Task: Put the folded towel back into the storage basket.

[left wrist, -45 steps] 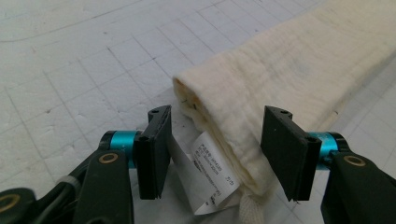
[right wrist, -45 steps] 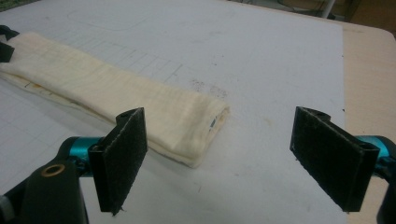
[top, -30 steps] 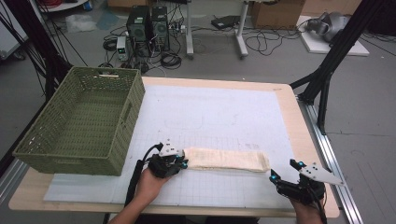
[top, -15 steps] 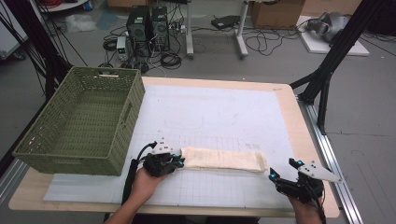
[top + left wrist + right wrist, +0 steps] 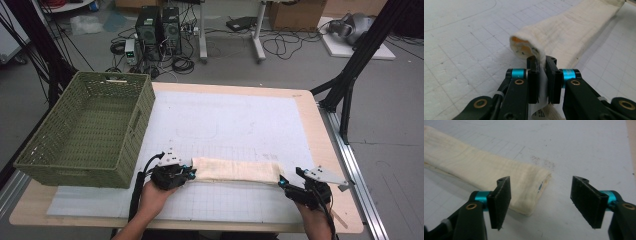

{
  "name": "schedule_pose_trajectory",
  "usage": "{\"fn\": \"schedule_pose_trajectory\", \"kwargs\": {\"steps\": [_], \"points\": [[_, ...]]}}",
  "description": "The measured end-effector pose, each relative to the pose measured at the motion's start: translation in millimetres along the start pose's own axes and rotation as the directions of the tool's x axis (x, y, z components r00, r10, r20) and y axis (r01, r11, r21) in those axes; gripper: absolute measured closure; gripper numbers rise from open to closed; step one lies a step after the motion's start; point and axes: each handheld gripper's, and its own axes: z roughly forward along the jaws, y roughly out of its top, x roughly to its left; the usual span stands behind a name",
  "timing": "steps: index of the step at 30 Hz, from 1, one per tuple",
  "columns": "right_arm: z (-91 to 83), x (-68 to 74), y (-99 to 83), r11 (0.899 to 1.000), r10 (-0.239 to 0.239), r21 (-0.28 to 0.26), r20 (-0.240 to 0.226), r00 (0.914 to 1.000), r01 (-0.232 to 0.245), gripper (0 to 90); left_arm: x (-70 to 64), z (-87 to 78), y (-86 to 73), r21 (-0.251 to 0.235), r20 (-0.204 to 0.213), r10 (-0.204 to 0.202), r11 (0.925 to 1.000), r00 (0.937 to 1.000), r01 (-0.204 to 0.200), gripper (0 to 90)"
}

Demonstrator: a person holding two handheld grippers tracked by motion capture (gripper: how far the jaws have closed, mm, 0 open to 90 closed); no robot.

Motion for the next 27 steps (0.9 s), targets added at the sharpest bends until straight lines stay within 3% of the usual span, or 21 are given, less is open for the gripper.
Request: {"fn": "schedule_pose_trajectory", "kwargs": {"steps": [5,10,13,16,18,20,23,27], "points": [[9.3,2.7,0.1,0.999,-0.008,0.054,-0.025,0.9997,0.009,41.6,1.5,-1.5,-0.2,-0.004,-0.005,-0.001,1.0,1.0,0.001,81.4],[12.2,2.2,-0.4,0.998,0.003,0.059,-0.03,0.9995,-0.001,43.1,2.0,-0.7,-0.7,0.004,-0.006,0.005,1.0,1.0,-0.005,81.4],[21.3,2.3,-3.1,0.991,-0.013,0.135,-0.013,0.9998,0.014,48.3,1.3,-0.8,-0.5,0.004,-0.011,0.006,1.0,0.9999,-0.006,81.4],[25.5,0.8,-3.8,0.991,-0.002,0.137,-0.02,0.9998,0.005,50.8,1.8,-0.2,-0.9,0.011,-0.016,0.006,0.9999,0.9999,-0.006,81.4],[29.0,0.9,-2.5,0.989,-0.001,0.146,-0.058,0.9983,0.01,64.4,1.7,0.5,-1.2,0.019,-0.02,0.008,0.9998,0.9998,-0.008,81.4],[33.6,2.8,-0.3,0.989,-0.01,0.149,-0.08,0.9967,0.022,71.6,1.8,1.7,-1.9,0.031,-0.027,0.015,0.9994,0.9995,-0.014,81.4],[37.0,0.4,0.7,0.988,0.013,0.153,-0.098,0.9951,0.002,72.8,1.4,2.3,-2.6,0.033,-0.032,0.015,0.9993,0.9994,-0.014,81.4],[36.0,-2.5,0.5,0.988,0.005,0.153,-0.099,0.9951,0.011,71.6,1.6,2.2,-2.8,0.041,-0.039,0.028,0.9988,0.9988,-0.026,81.5]]}}
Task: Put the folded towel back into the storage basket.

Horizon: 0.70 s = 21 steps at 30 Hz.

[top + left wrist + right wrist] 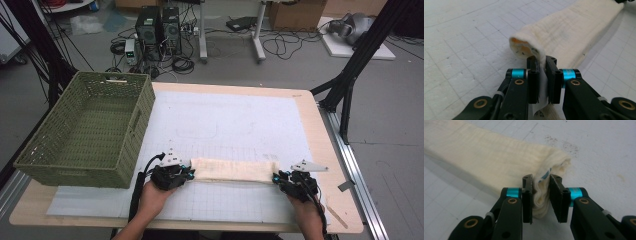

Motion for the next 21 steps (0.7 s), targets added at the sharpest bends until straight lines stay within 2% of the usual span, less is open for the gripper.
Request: {"fn": "schedule_pose_trajectory", "kwargs": {"steps": [2,5,9,11,12,15,16,21], "points": [[-0.5,-4.9,-1.4,1.0,0.019,-0.006,0.0,0.9998,-0.019,69.9,0.3,0.0,-0.3,0.003,-0.001,-0.001,1.0,1.0,0.001,81.6],[-0.2,-3.2,-1.6,1.0,0.025,-0.006,0.001,0.9997,-0.025,70.7,0.1,0.5,-0.6,0.006,-0.005,0.006,1.0,1.0,-0.006,81.7],[0.1,-1.0,-2.2,1.0,0.004,-0.009,-0.021,0.9998,-0.004,80.1,-0.4,1.2,-0.5,0.007,-0.009,0.008,0.9999,0.9999,-0.008,81.7],[-0.3,2.5,-1.3,1.0,-0.02,-0.002,-0.008,0.9998,0.02,82.4,-1.3,1.3,-0.5,0.008,-0.016,0.013,0.9999,0.9998,-0.012,81.7],[-0.2,3.4,-0.9,0.999,-0.034,-0.001,-0.004,0.9994,0.034,83.2,-1.5,1.0,-0.4,0.01,-0.018,0.014,0.9999,0.9997,-0.014,81.8],[-0.8,3.2,-0.4,1.0,-0.028,0.002,-0.003,0.9996,0.028,83.6,-1.3,0.7,-0.5,0.008,-0.017,0.021,0.9998,0.9996,-0.021,81.9],[-0.8,3.8,-0.4,1.0,-0.024,0.001,0.001,0.9997,0.024,83.5,-0.9,0.7,-0.7,0.005,-0.016,0.012,0.9999,0.9998,-0.012,81.9],[-1.0,7.1,-1.0,0.999,-0.037,-0.002,0.021,0.9991,0.037,83.6,-2.1,0.7,-0.7,0.007,-0.023,0.022,0.9997,0.9995,-0.022,81.9]]}}
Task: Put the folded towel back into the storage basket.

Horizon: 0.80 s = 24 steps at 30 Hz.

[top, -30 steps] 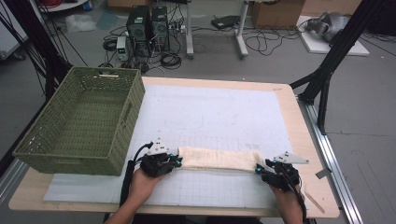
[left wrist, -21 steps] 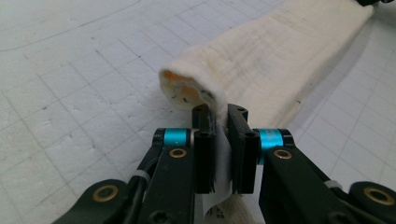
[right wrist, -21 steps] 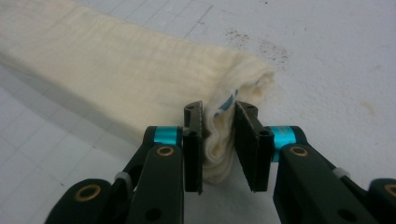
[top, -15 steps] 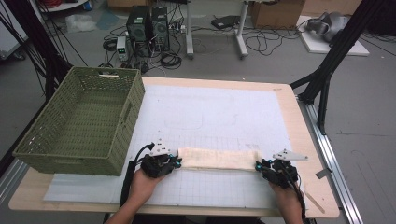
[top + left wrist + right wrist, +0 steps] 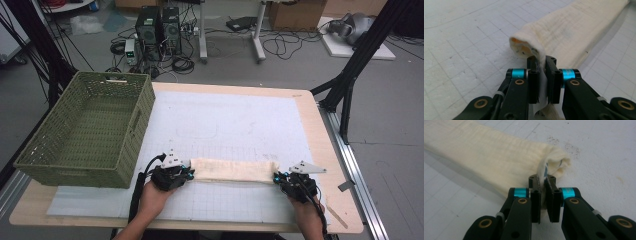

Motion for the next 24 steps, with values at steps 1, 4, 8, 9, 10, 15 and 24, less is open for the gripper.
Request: {"fn": "schedule_pose_trajectory", "kwargs": {"steps": [1,4,8,9,10,15,24], "points": [[0.1,0.2,0.2,1.0,-0.006,0.0,0.005,1.0,0.006,83.6,0.0,0.0,0.0,0.0,0.0,0.0,1.0,1.0,0.0,81.9],[0.1,-0.7,0.5,1.0,-0.003,-0.001,0.0,1.0,0.003,83.6,0.3,0.1,0.3,-0.001,-0.001,0.002,1.0,1.0,-0.002,82.0],[-0.8,-0.8,0.7,1.0,-0.009,-0.003,0.001,1.0,0.009,83.7,-0.2,-2.2,1.6,-0.02,-0.01,0.006,0.9998,0.9999,-0.006,82.4],[-2.1,-1.2,1.1,1.0,-0.006,-0.005,0.003,1.0,0.006,83.8,-0.5,-3.1,2.1,-0.028,-0.007,0.006,0.9996,1.0,-0.006,82.6],[-3.0,-2.2,1.2,1.0,-0.003,-0.01,-0.001,1.0,0.003,83.8,-0.6,-5.3,3.3,-0.042,-0.001,0.003,0.9991,1.0,-0.003,82.7],[-7.9,-5.8,1.9,0.999,0.009,-0.038,-0.004,0.9999,-0.009,84.0,-1.1,-10.8,7.1,-0.064,0.016,0.003,0.998,0.9999,-0.002,82.9],[-17.4,-8.7,4.2,0.994,-0.032,-0.101,-0.018,0.9993,0.03,83.9,-2.3,-18.0,9.9,-0.109,0.022,0.016,0.9939,0.9996,-0.014,82.9]]}}
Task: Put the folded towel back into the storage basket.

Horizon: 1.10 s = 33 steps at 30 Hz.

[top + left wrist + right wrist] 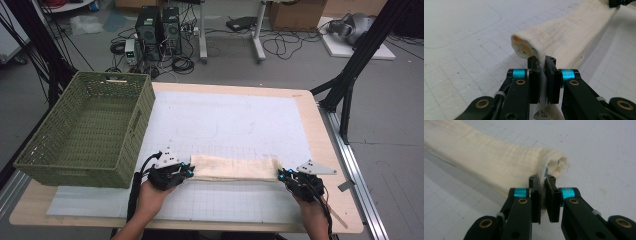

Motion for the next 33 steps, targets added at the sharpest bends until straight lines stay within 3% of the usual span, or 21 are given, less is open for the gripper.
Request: {"fn": "schedule_pose_trajectory", "kwargs": {"steps": [5,13,33], "points": [[-8.6,-1.0,3.5,0.997,-0.021,-0.069,-0.017,0.9996,0.02,83.9,0.7,-5.8,2.0,-0.053,0.007,0.021,0.9984,0.9997,-0.021,82.9],[-18.1,-2.4,7.3,0.991,-0.029,-0.135,-0.04,0.9988,0.024,83.9,1.0,-11.8,4.6,-0.091,0.02,0.034,0.9954,0.9992,-0.032,82.8],[-31.2,-5.3,13.6,0.973,-0.024,-0.231,-0.074,0.9969,0.006,83.8,-3.0,-24.5,7.8,-0.147,0.039,0.063,0.9875,0.9972,-0.057,82.8]]}}
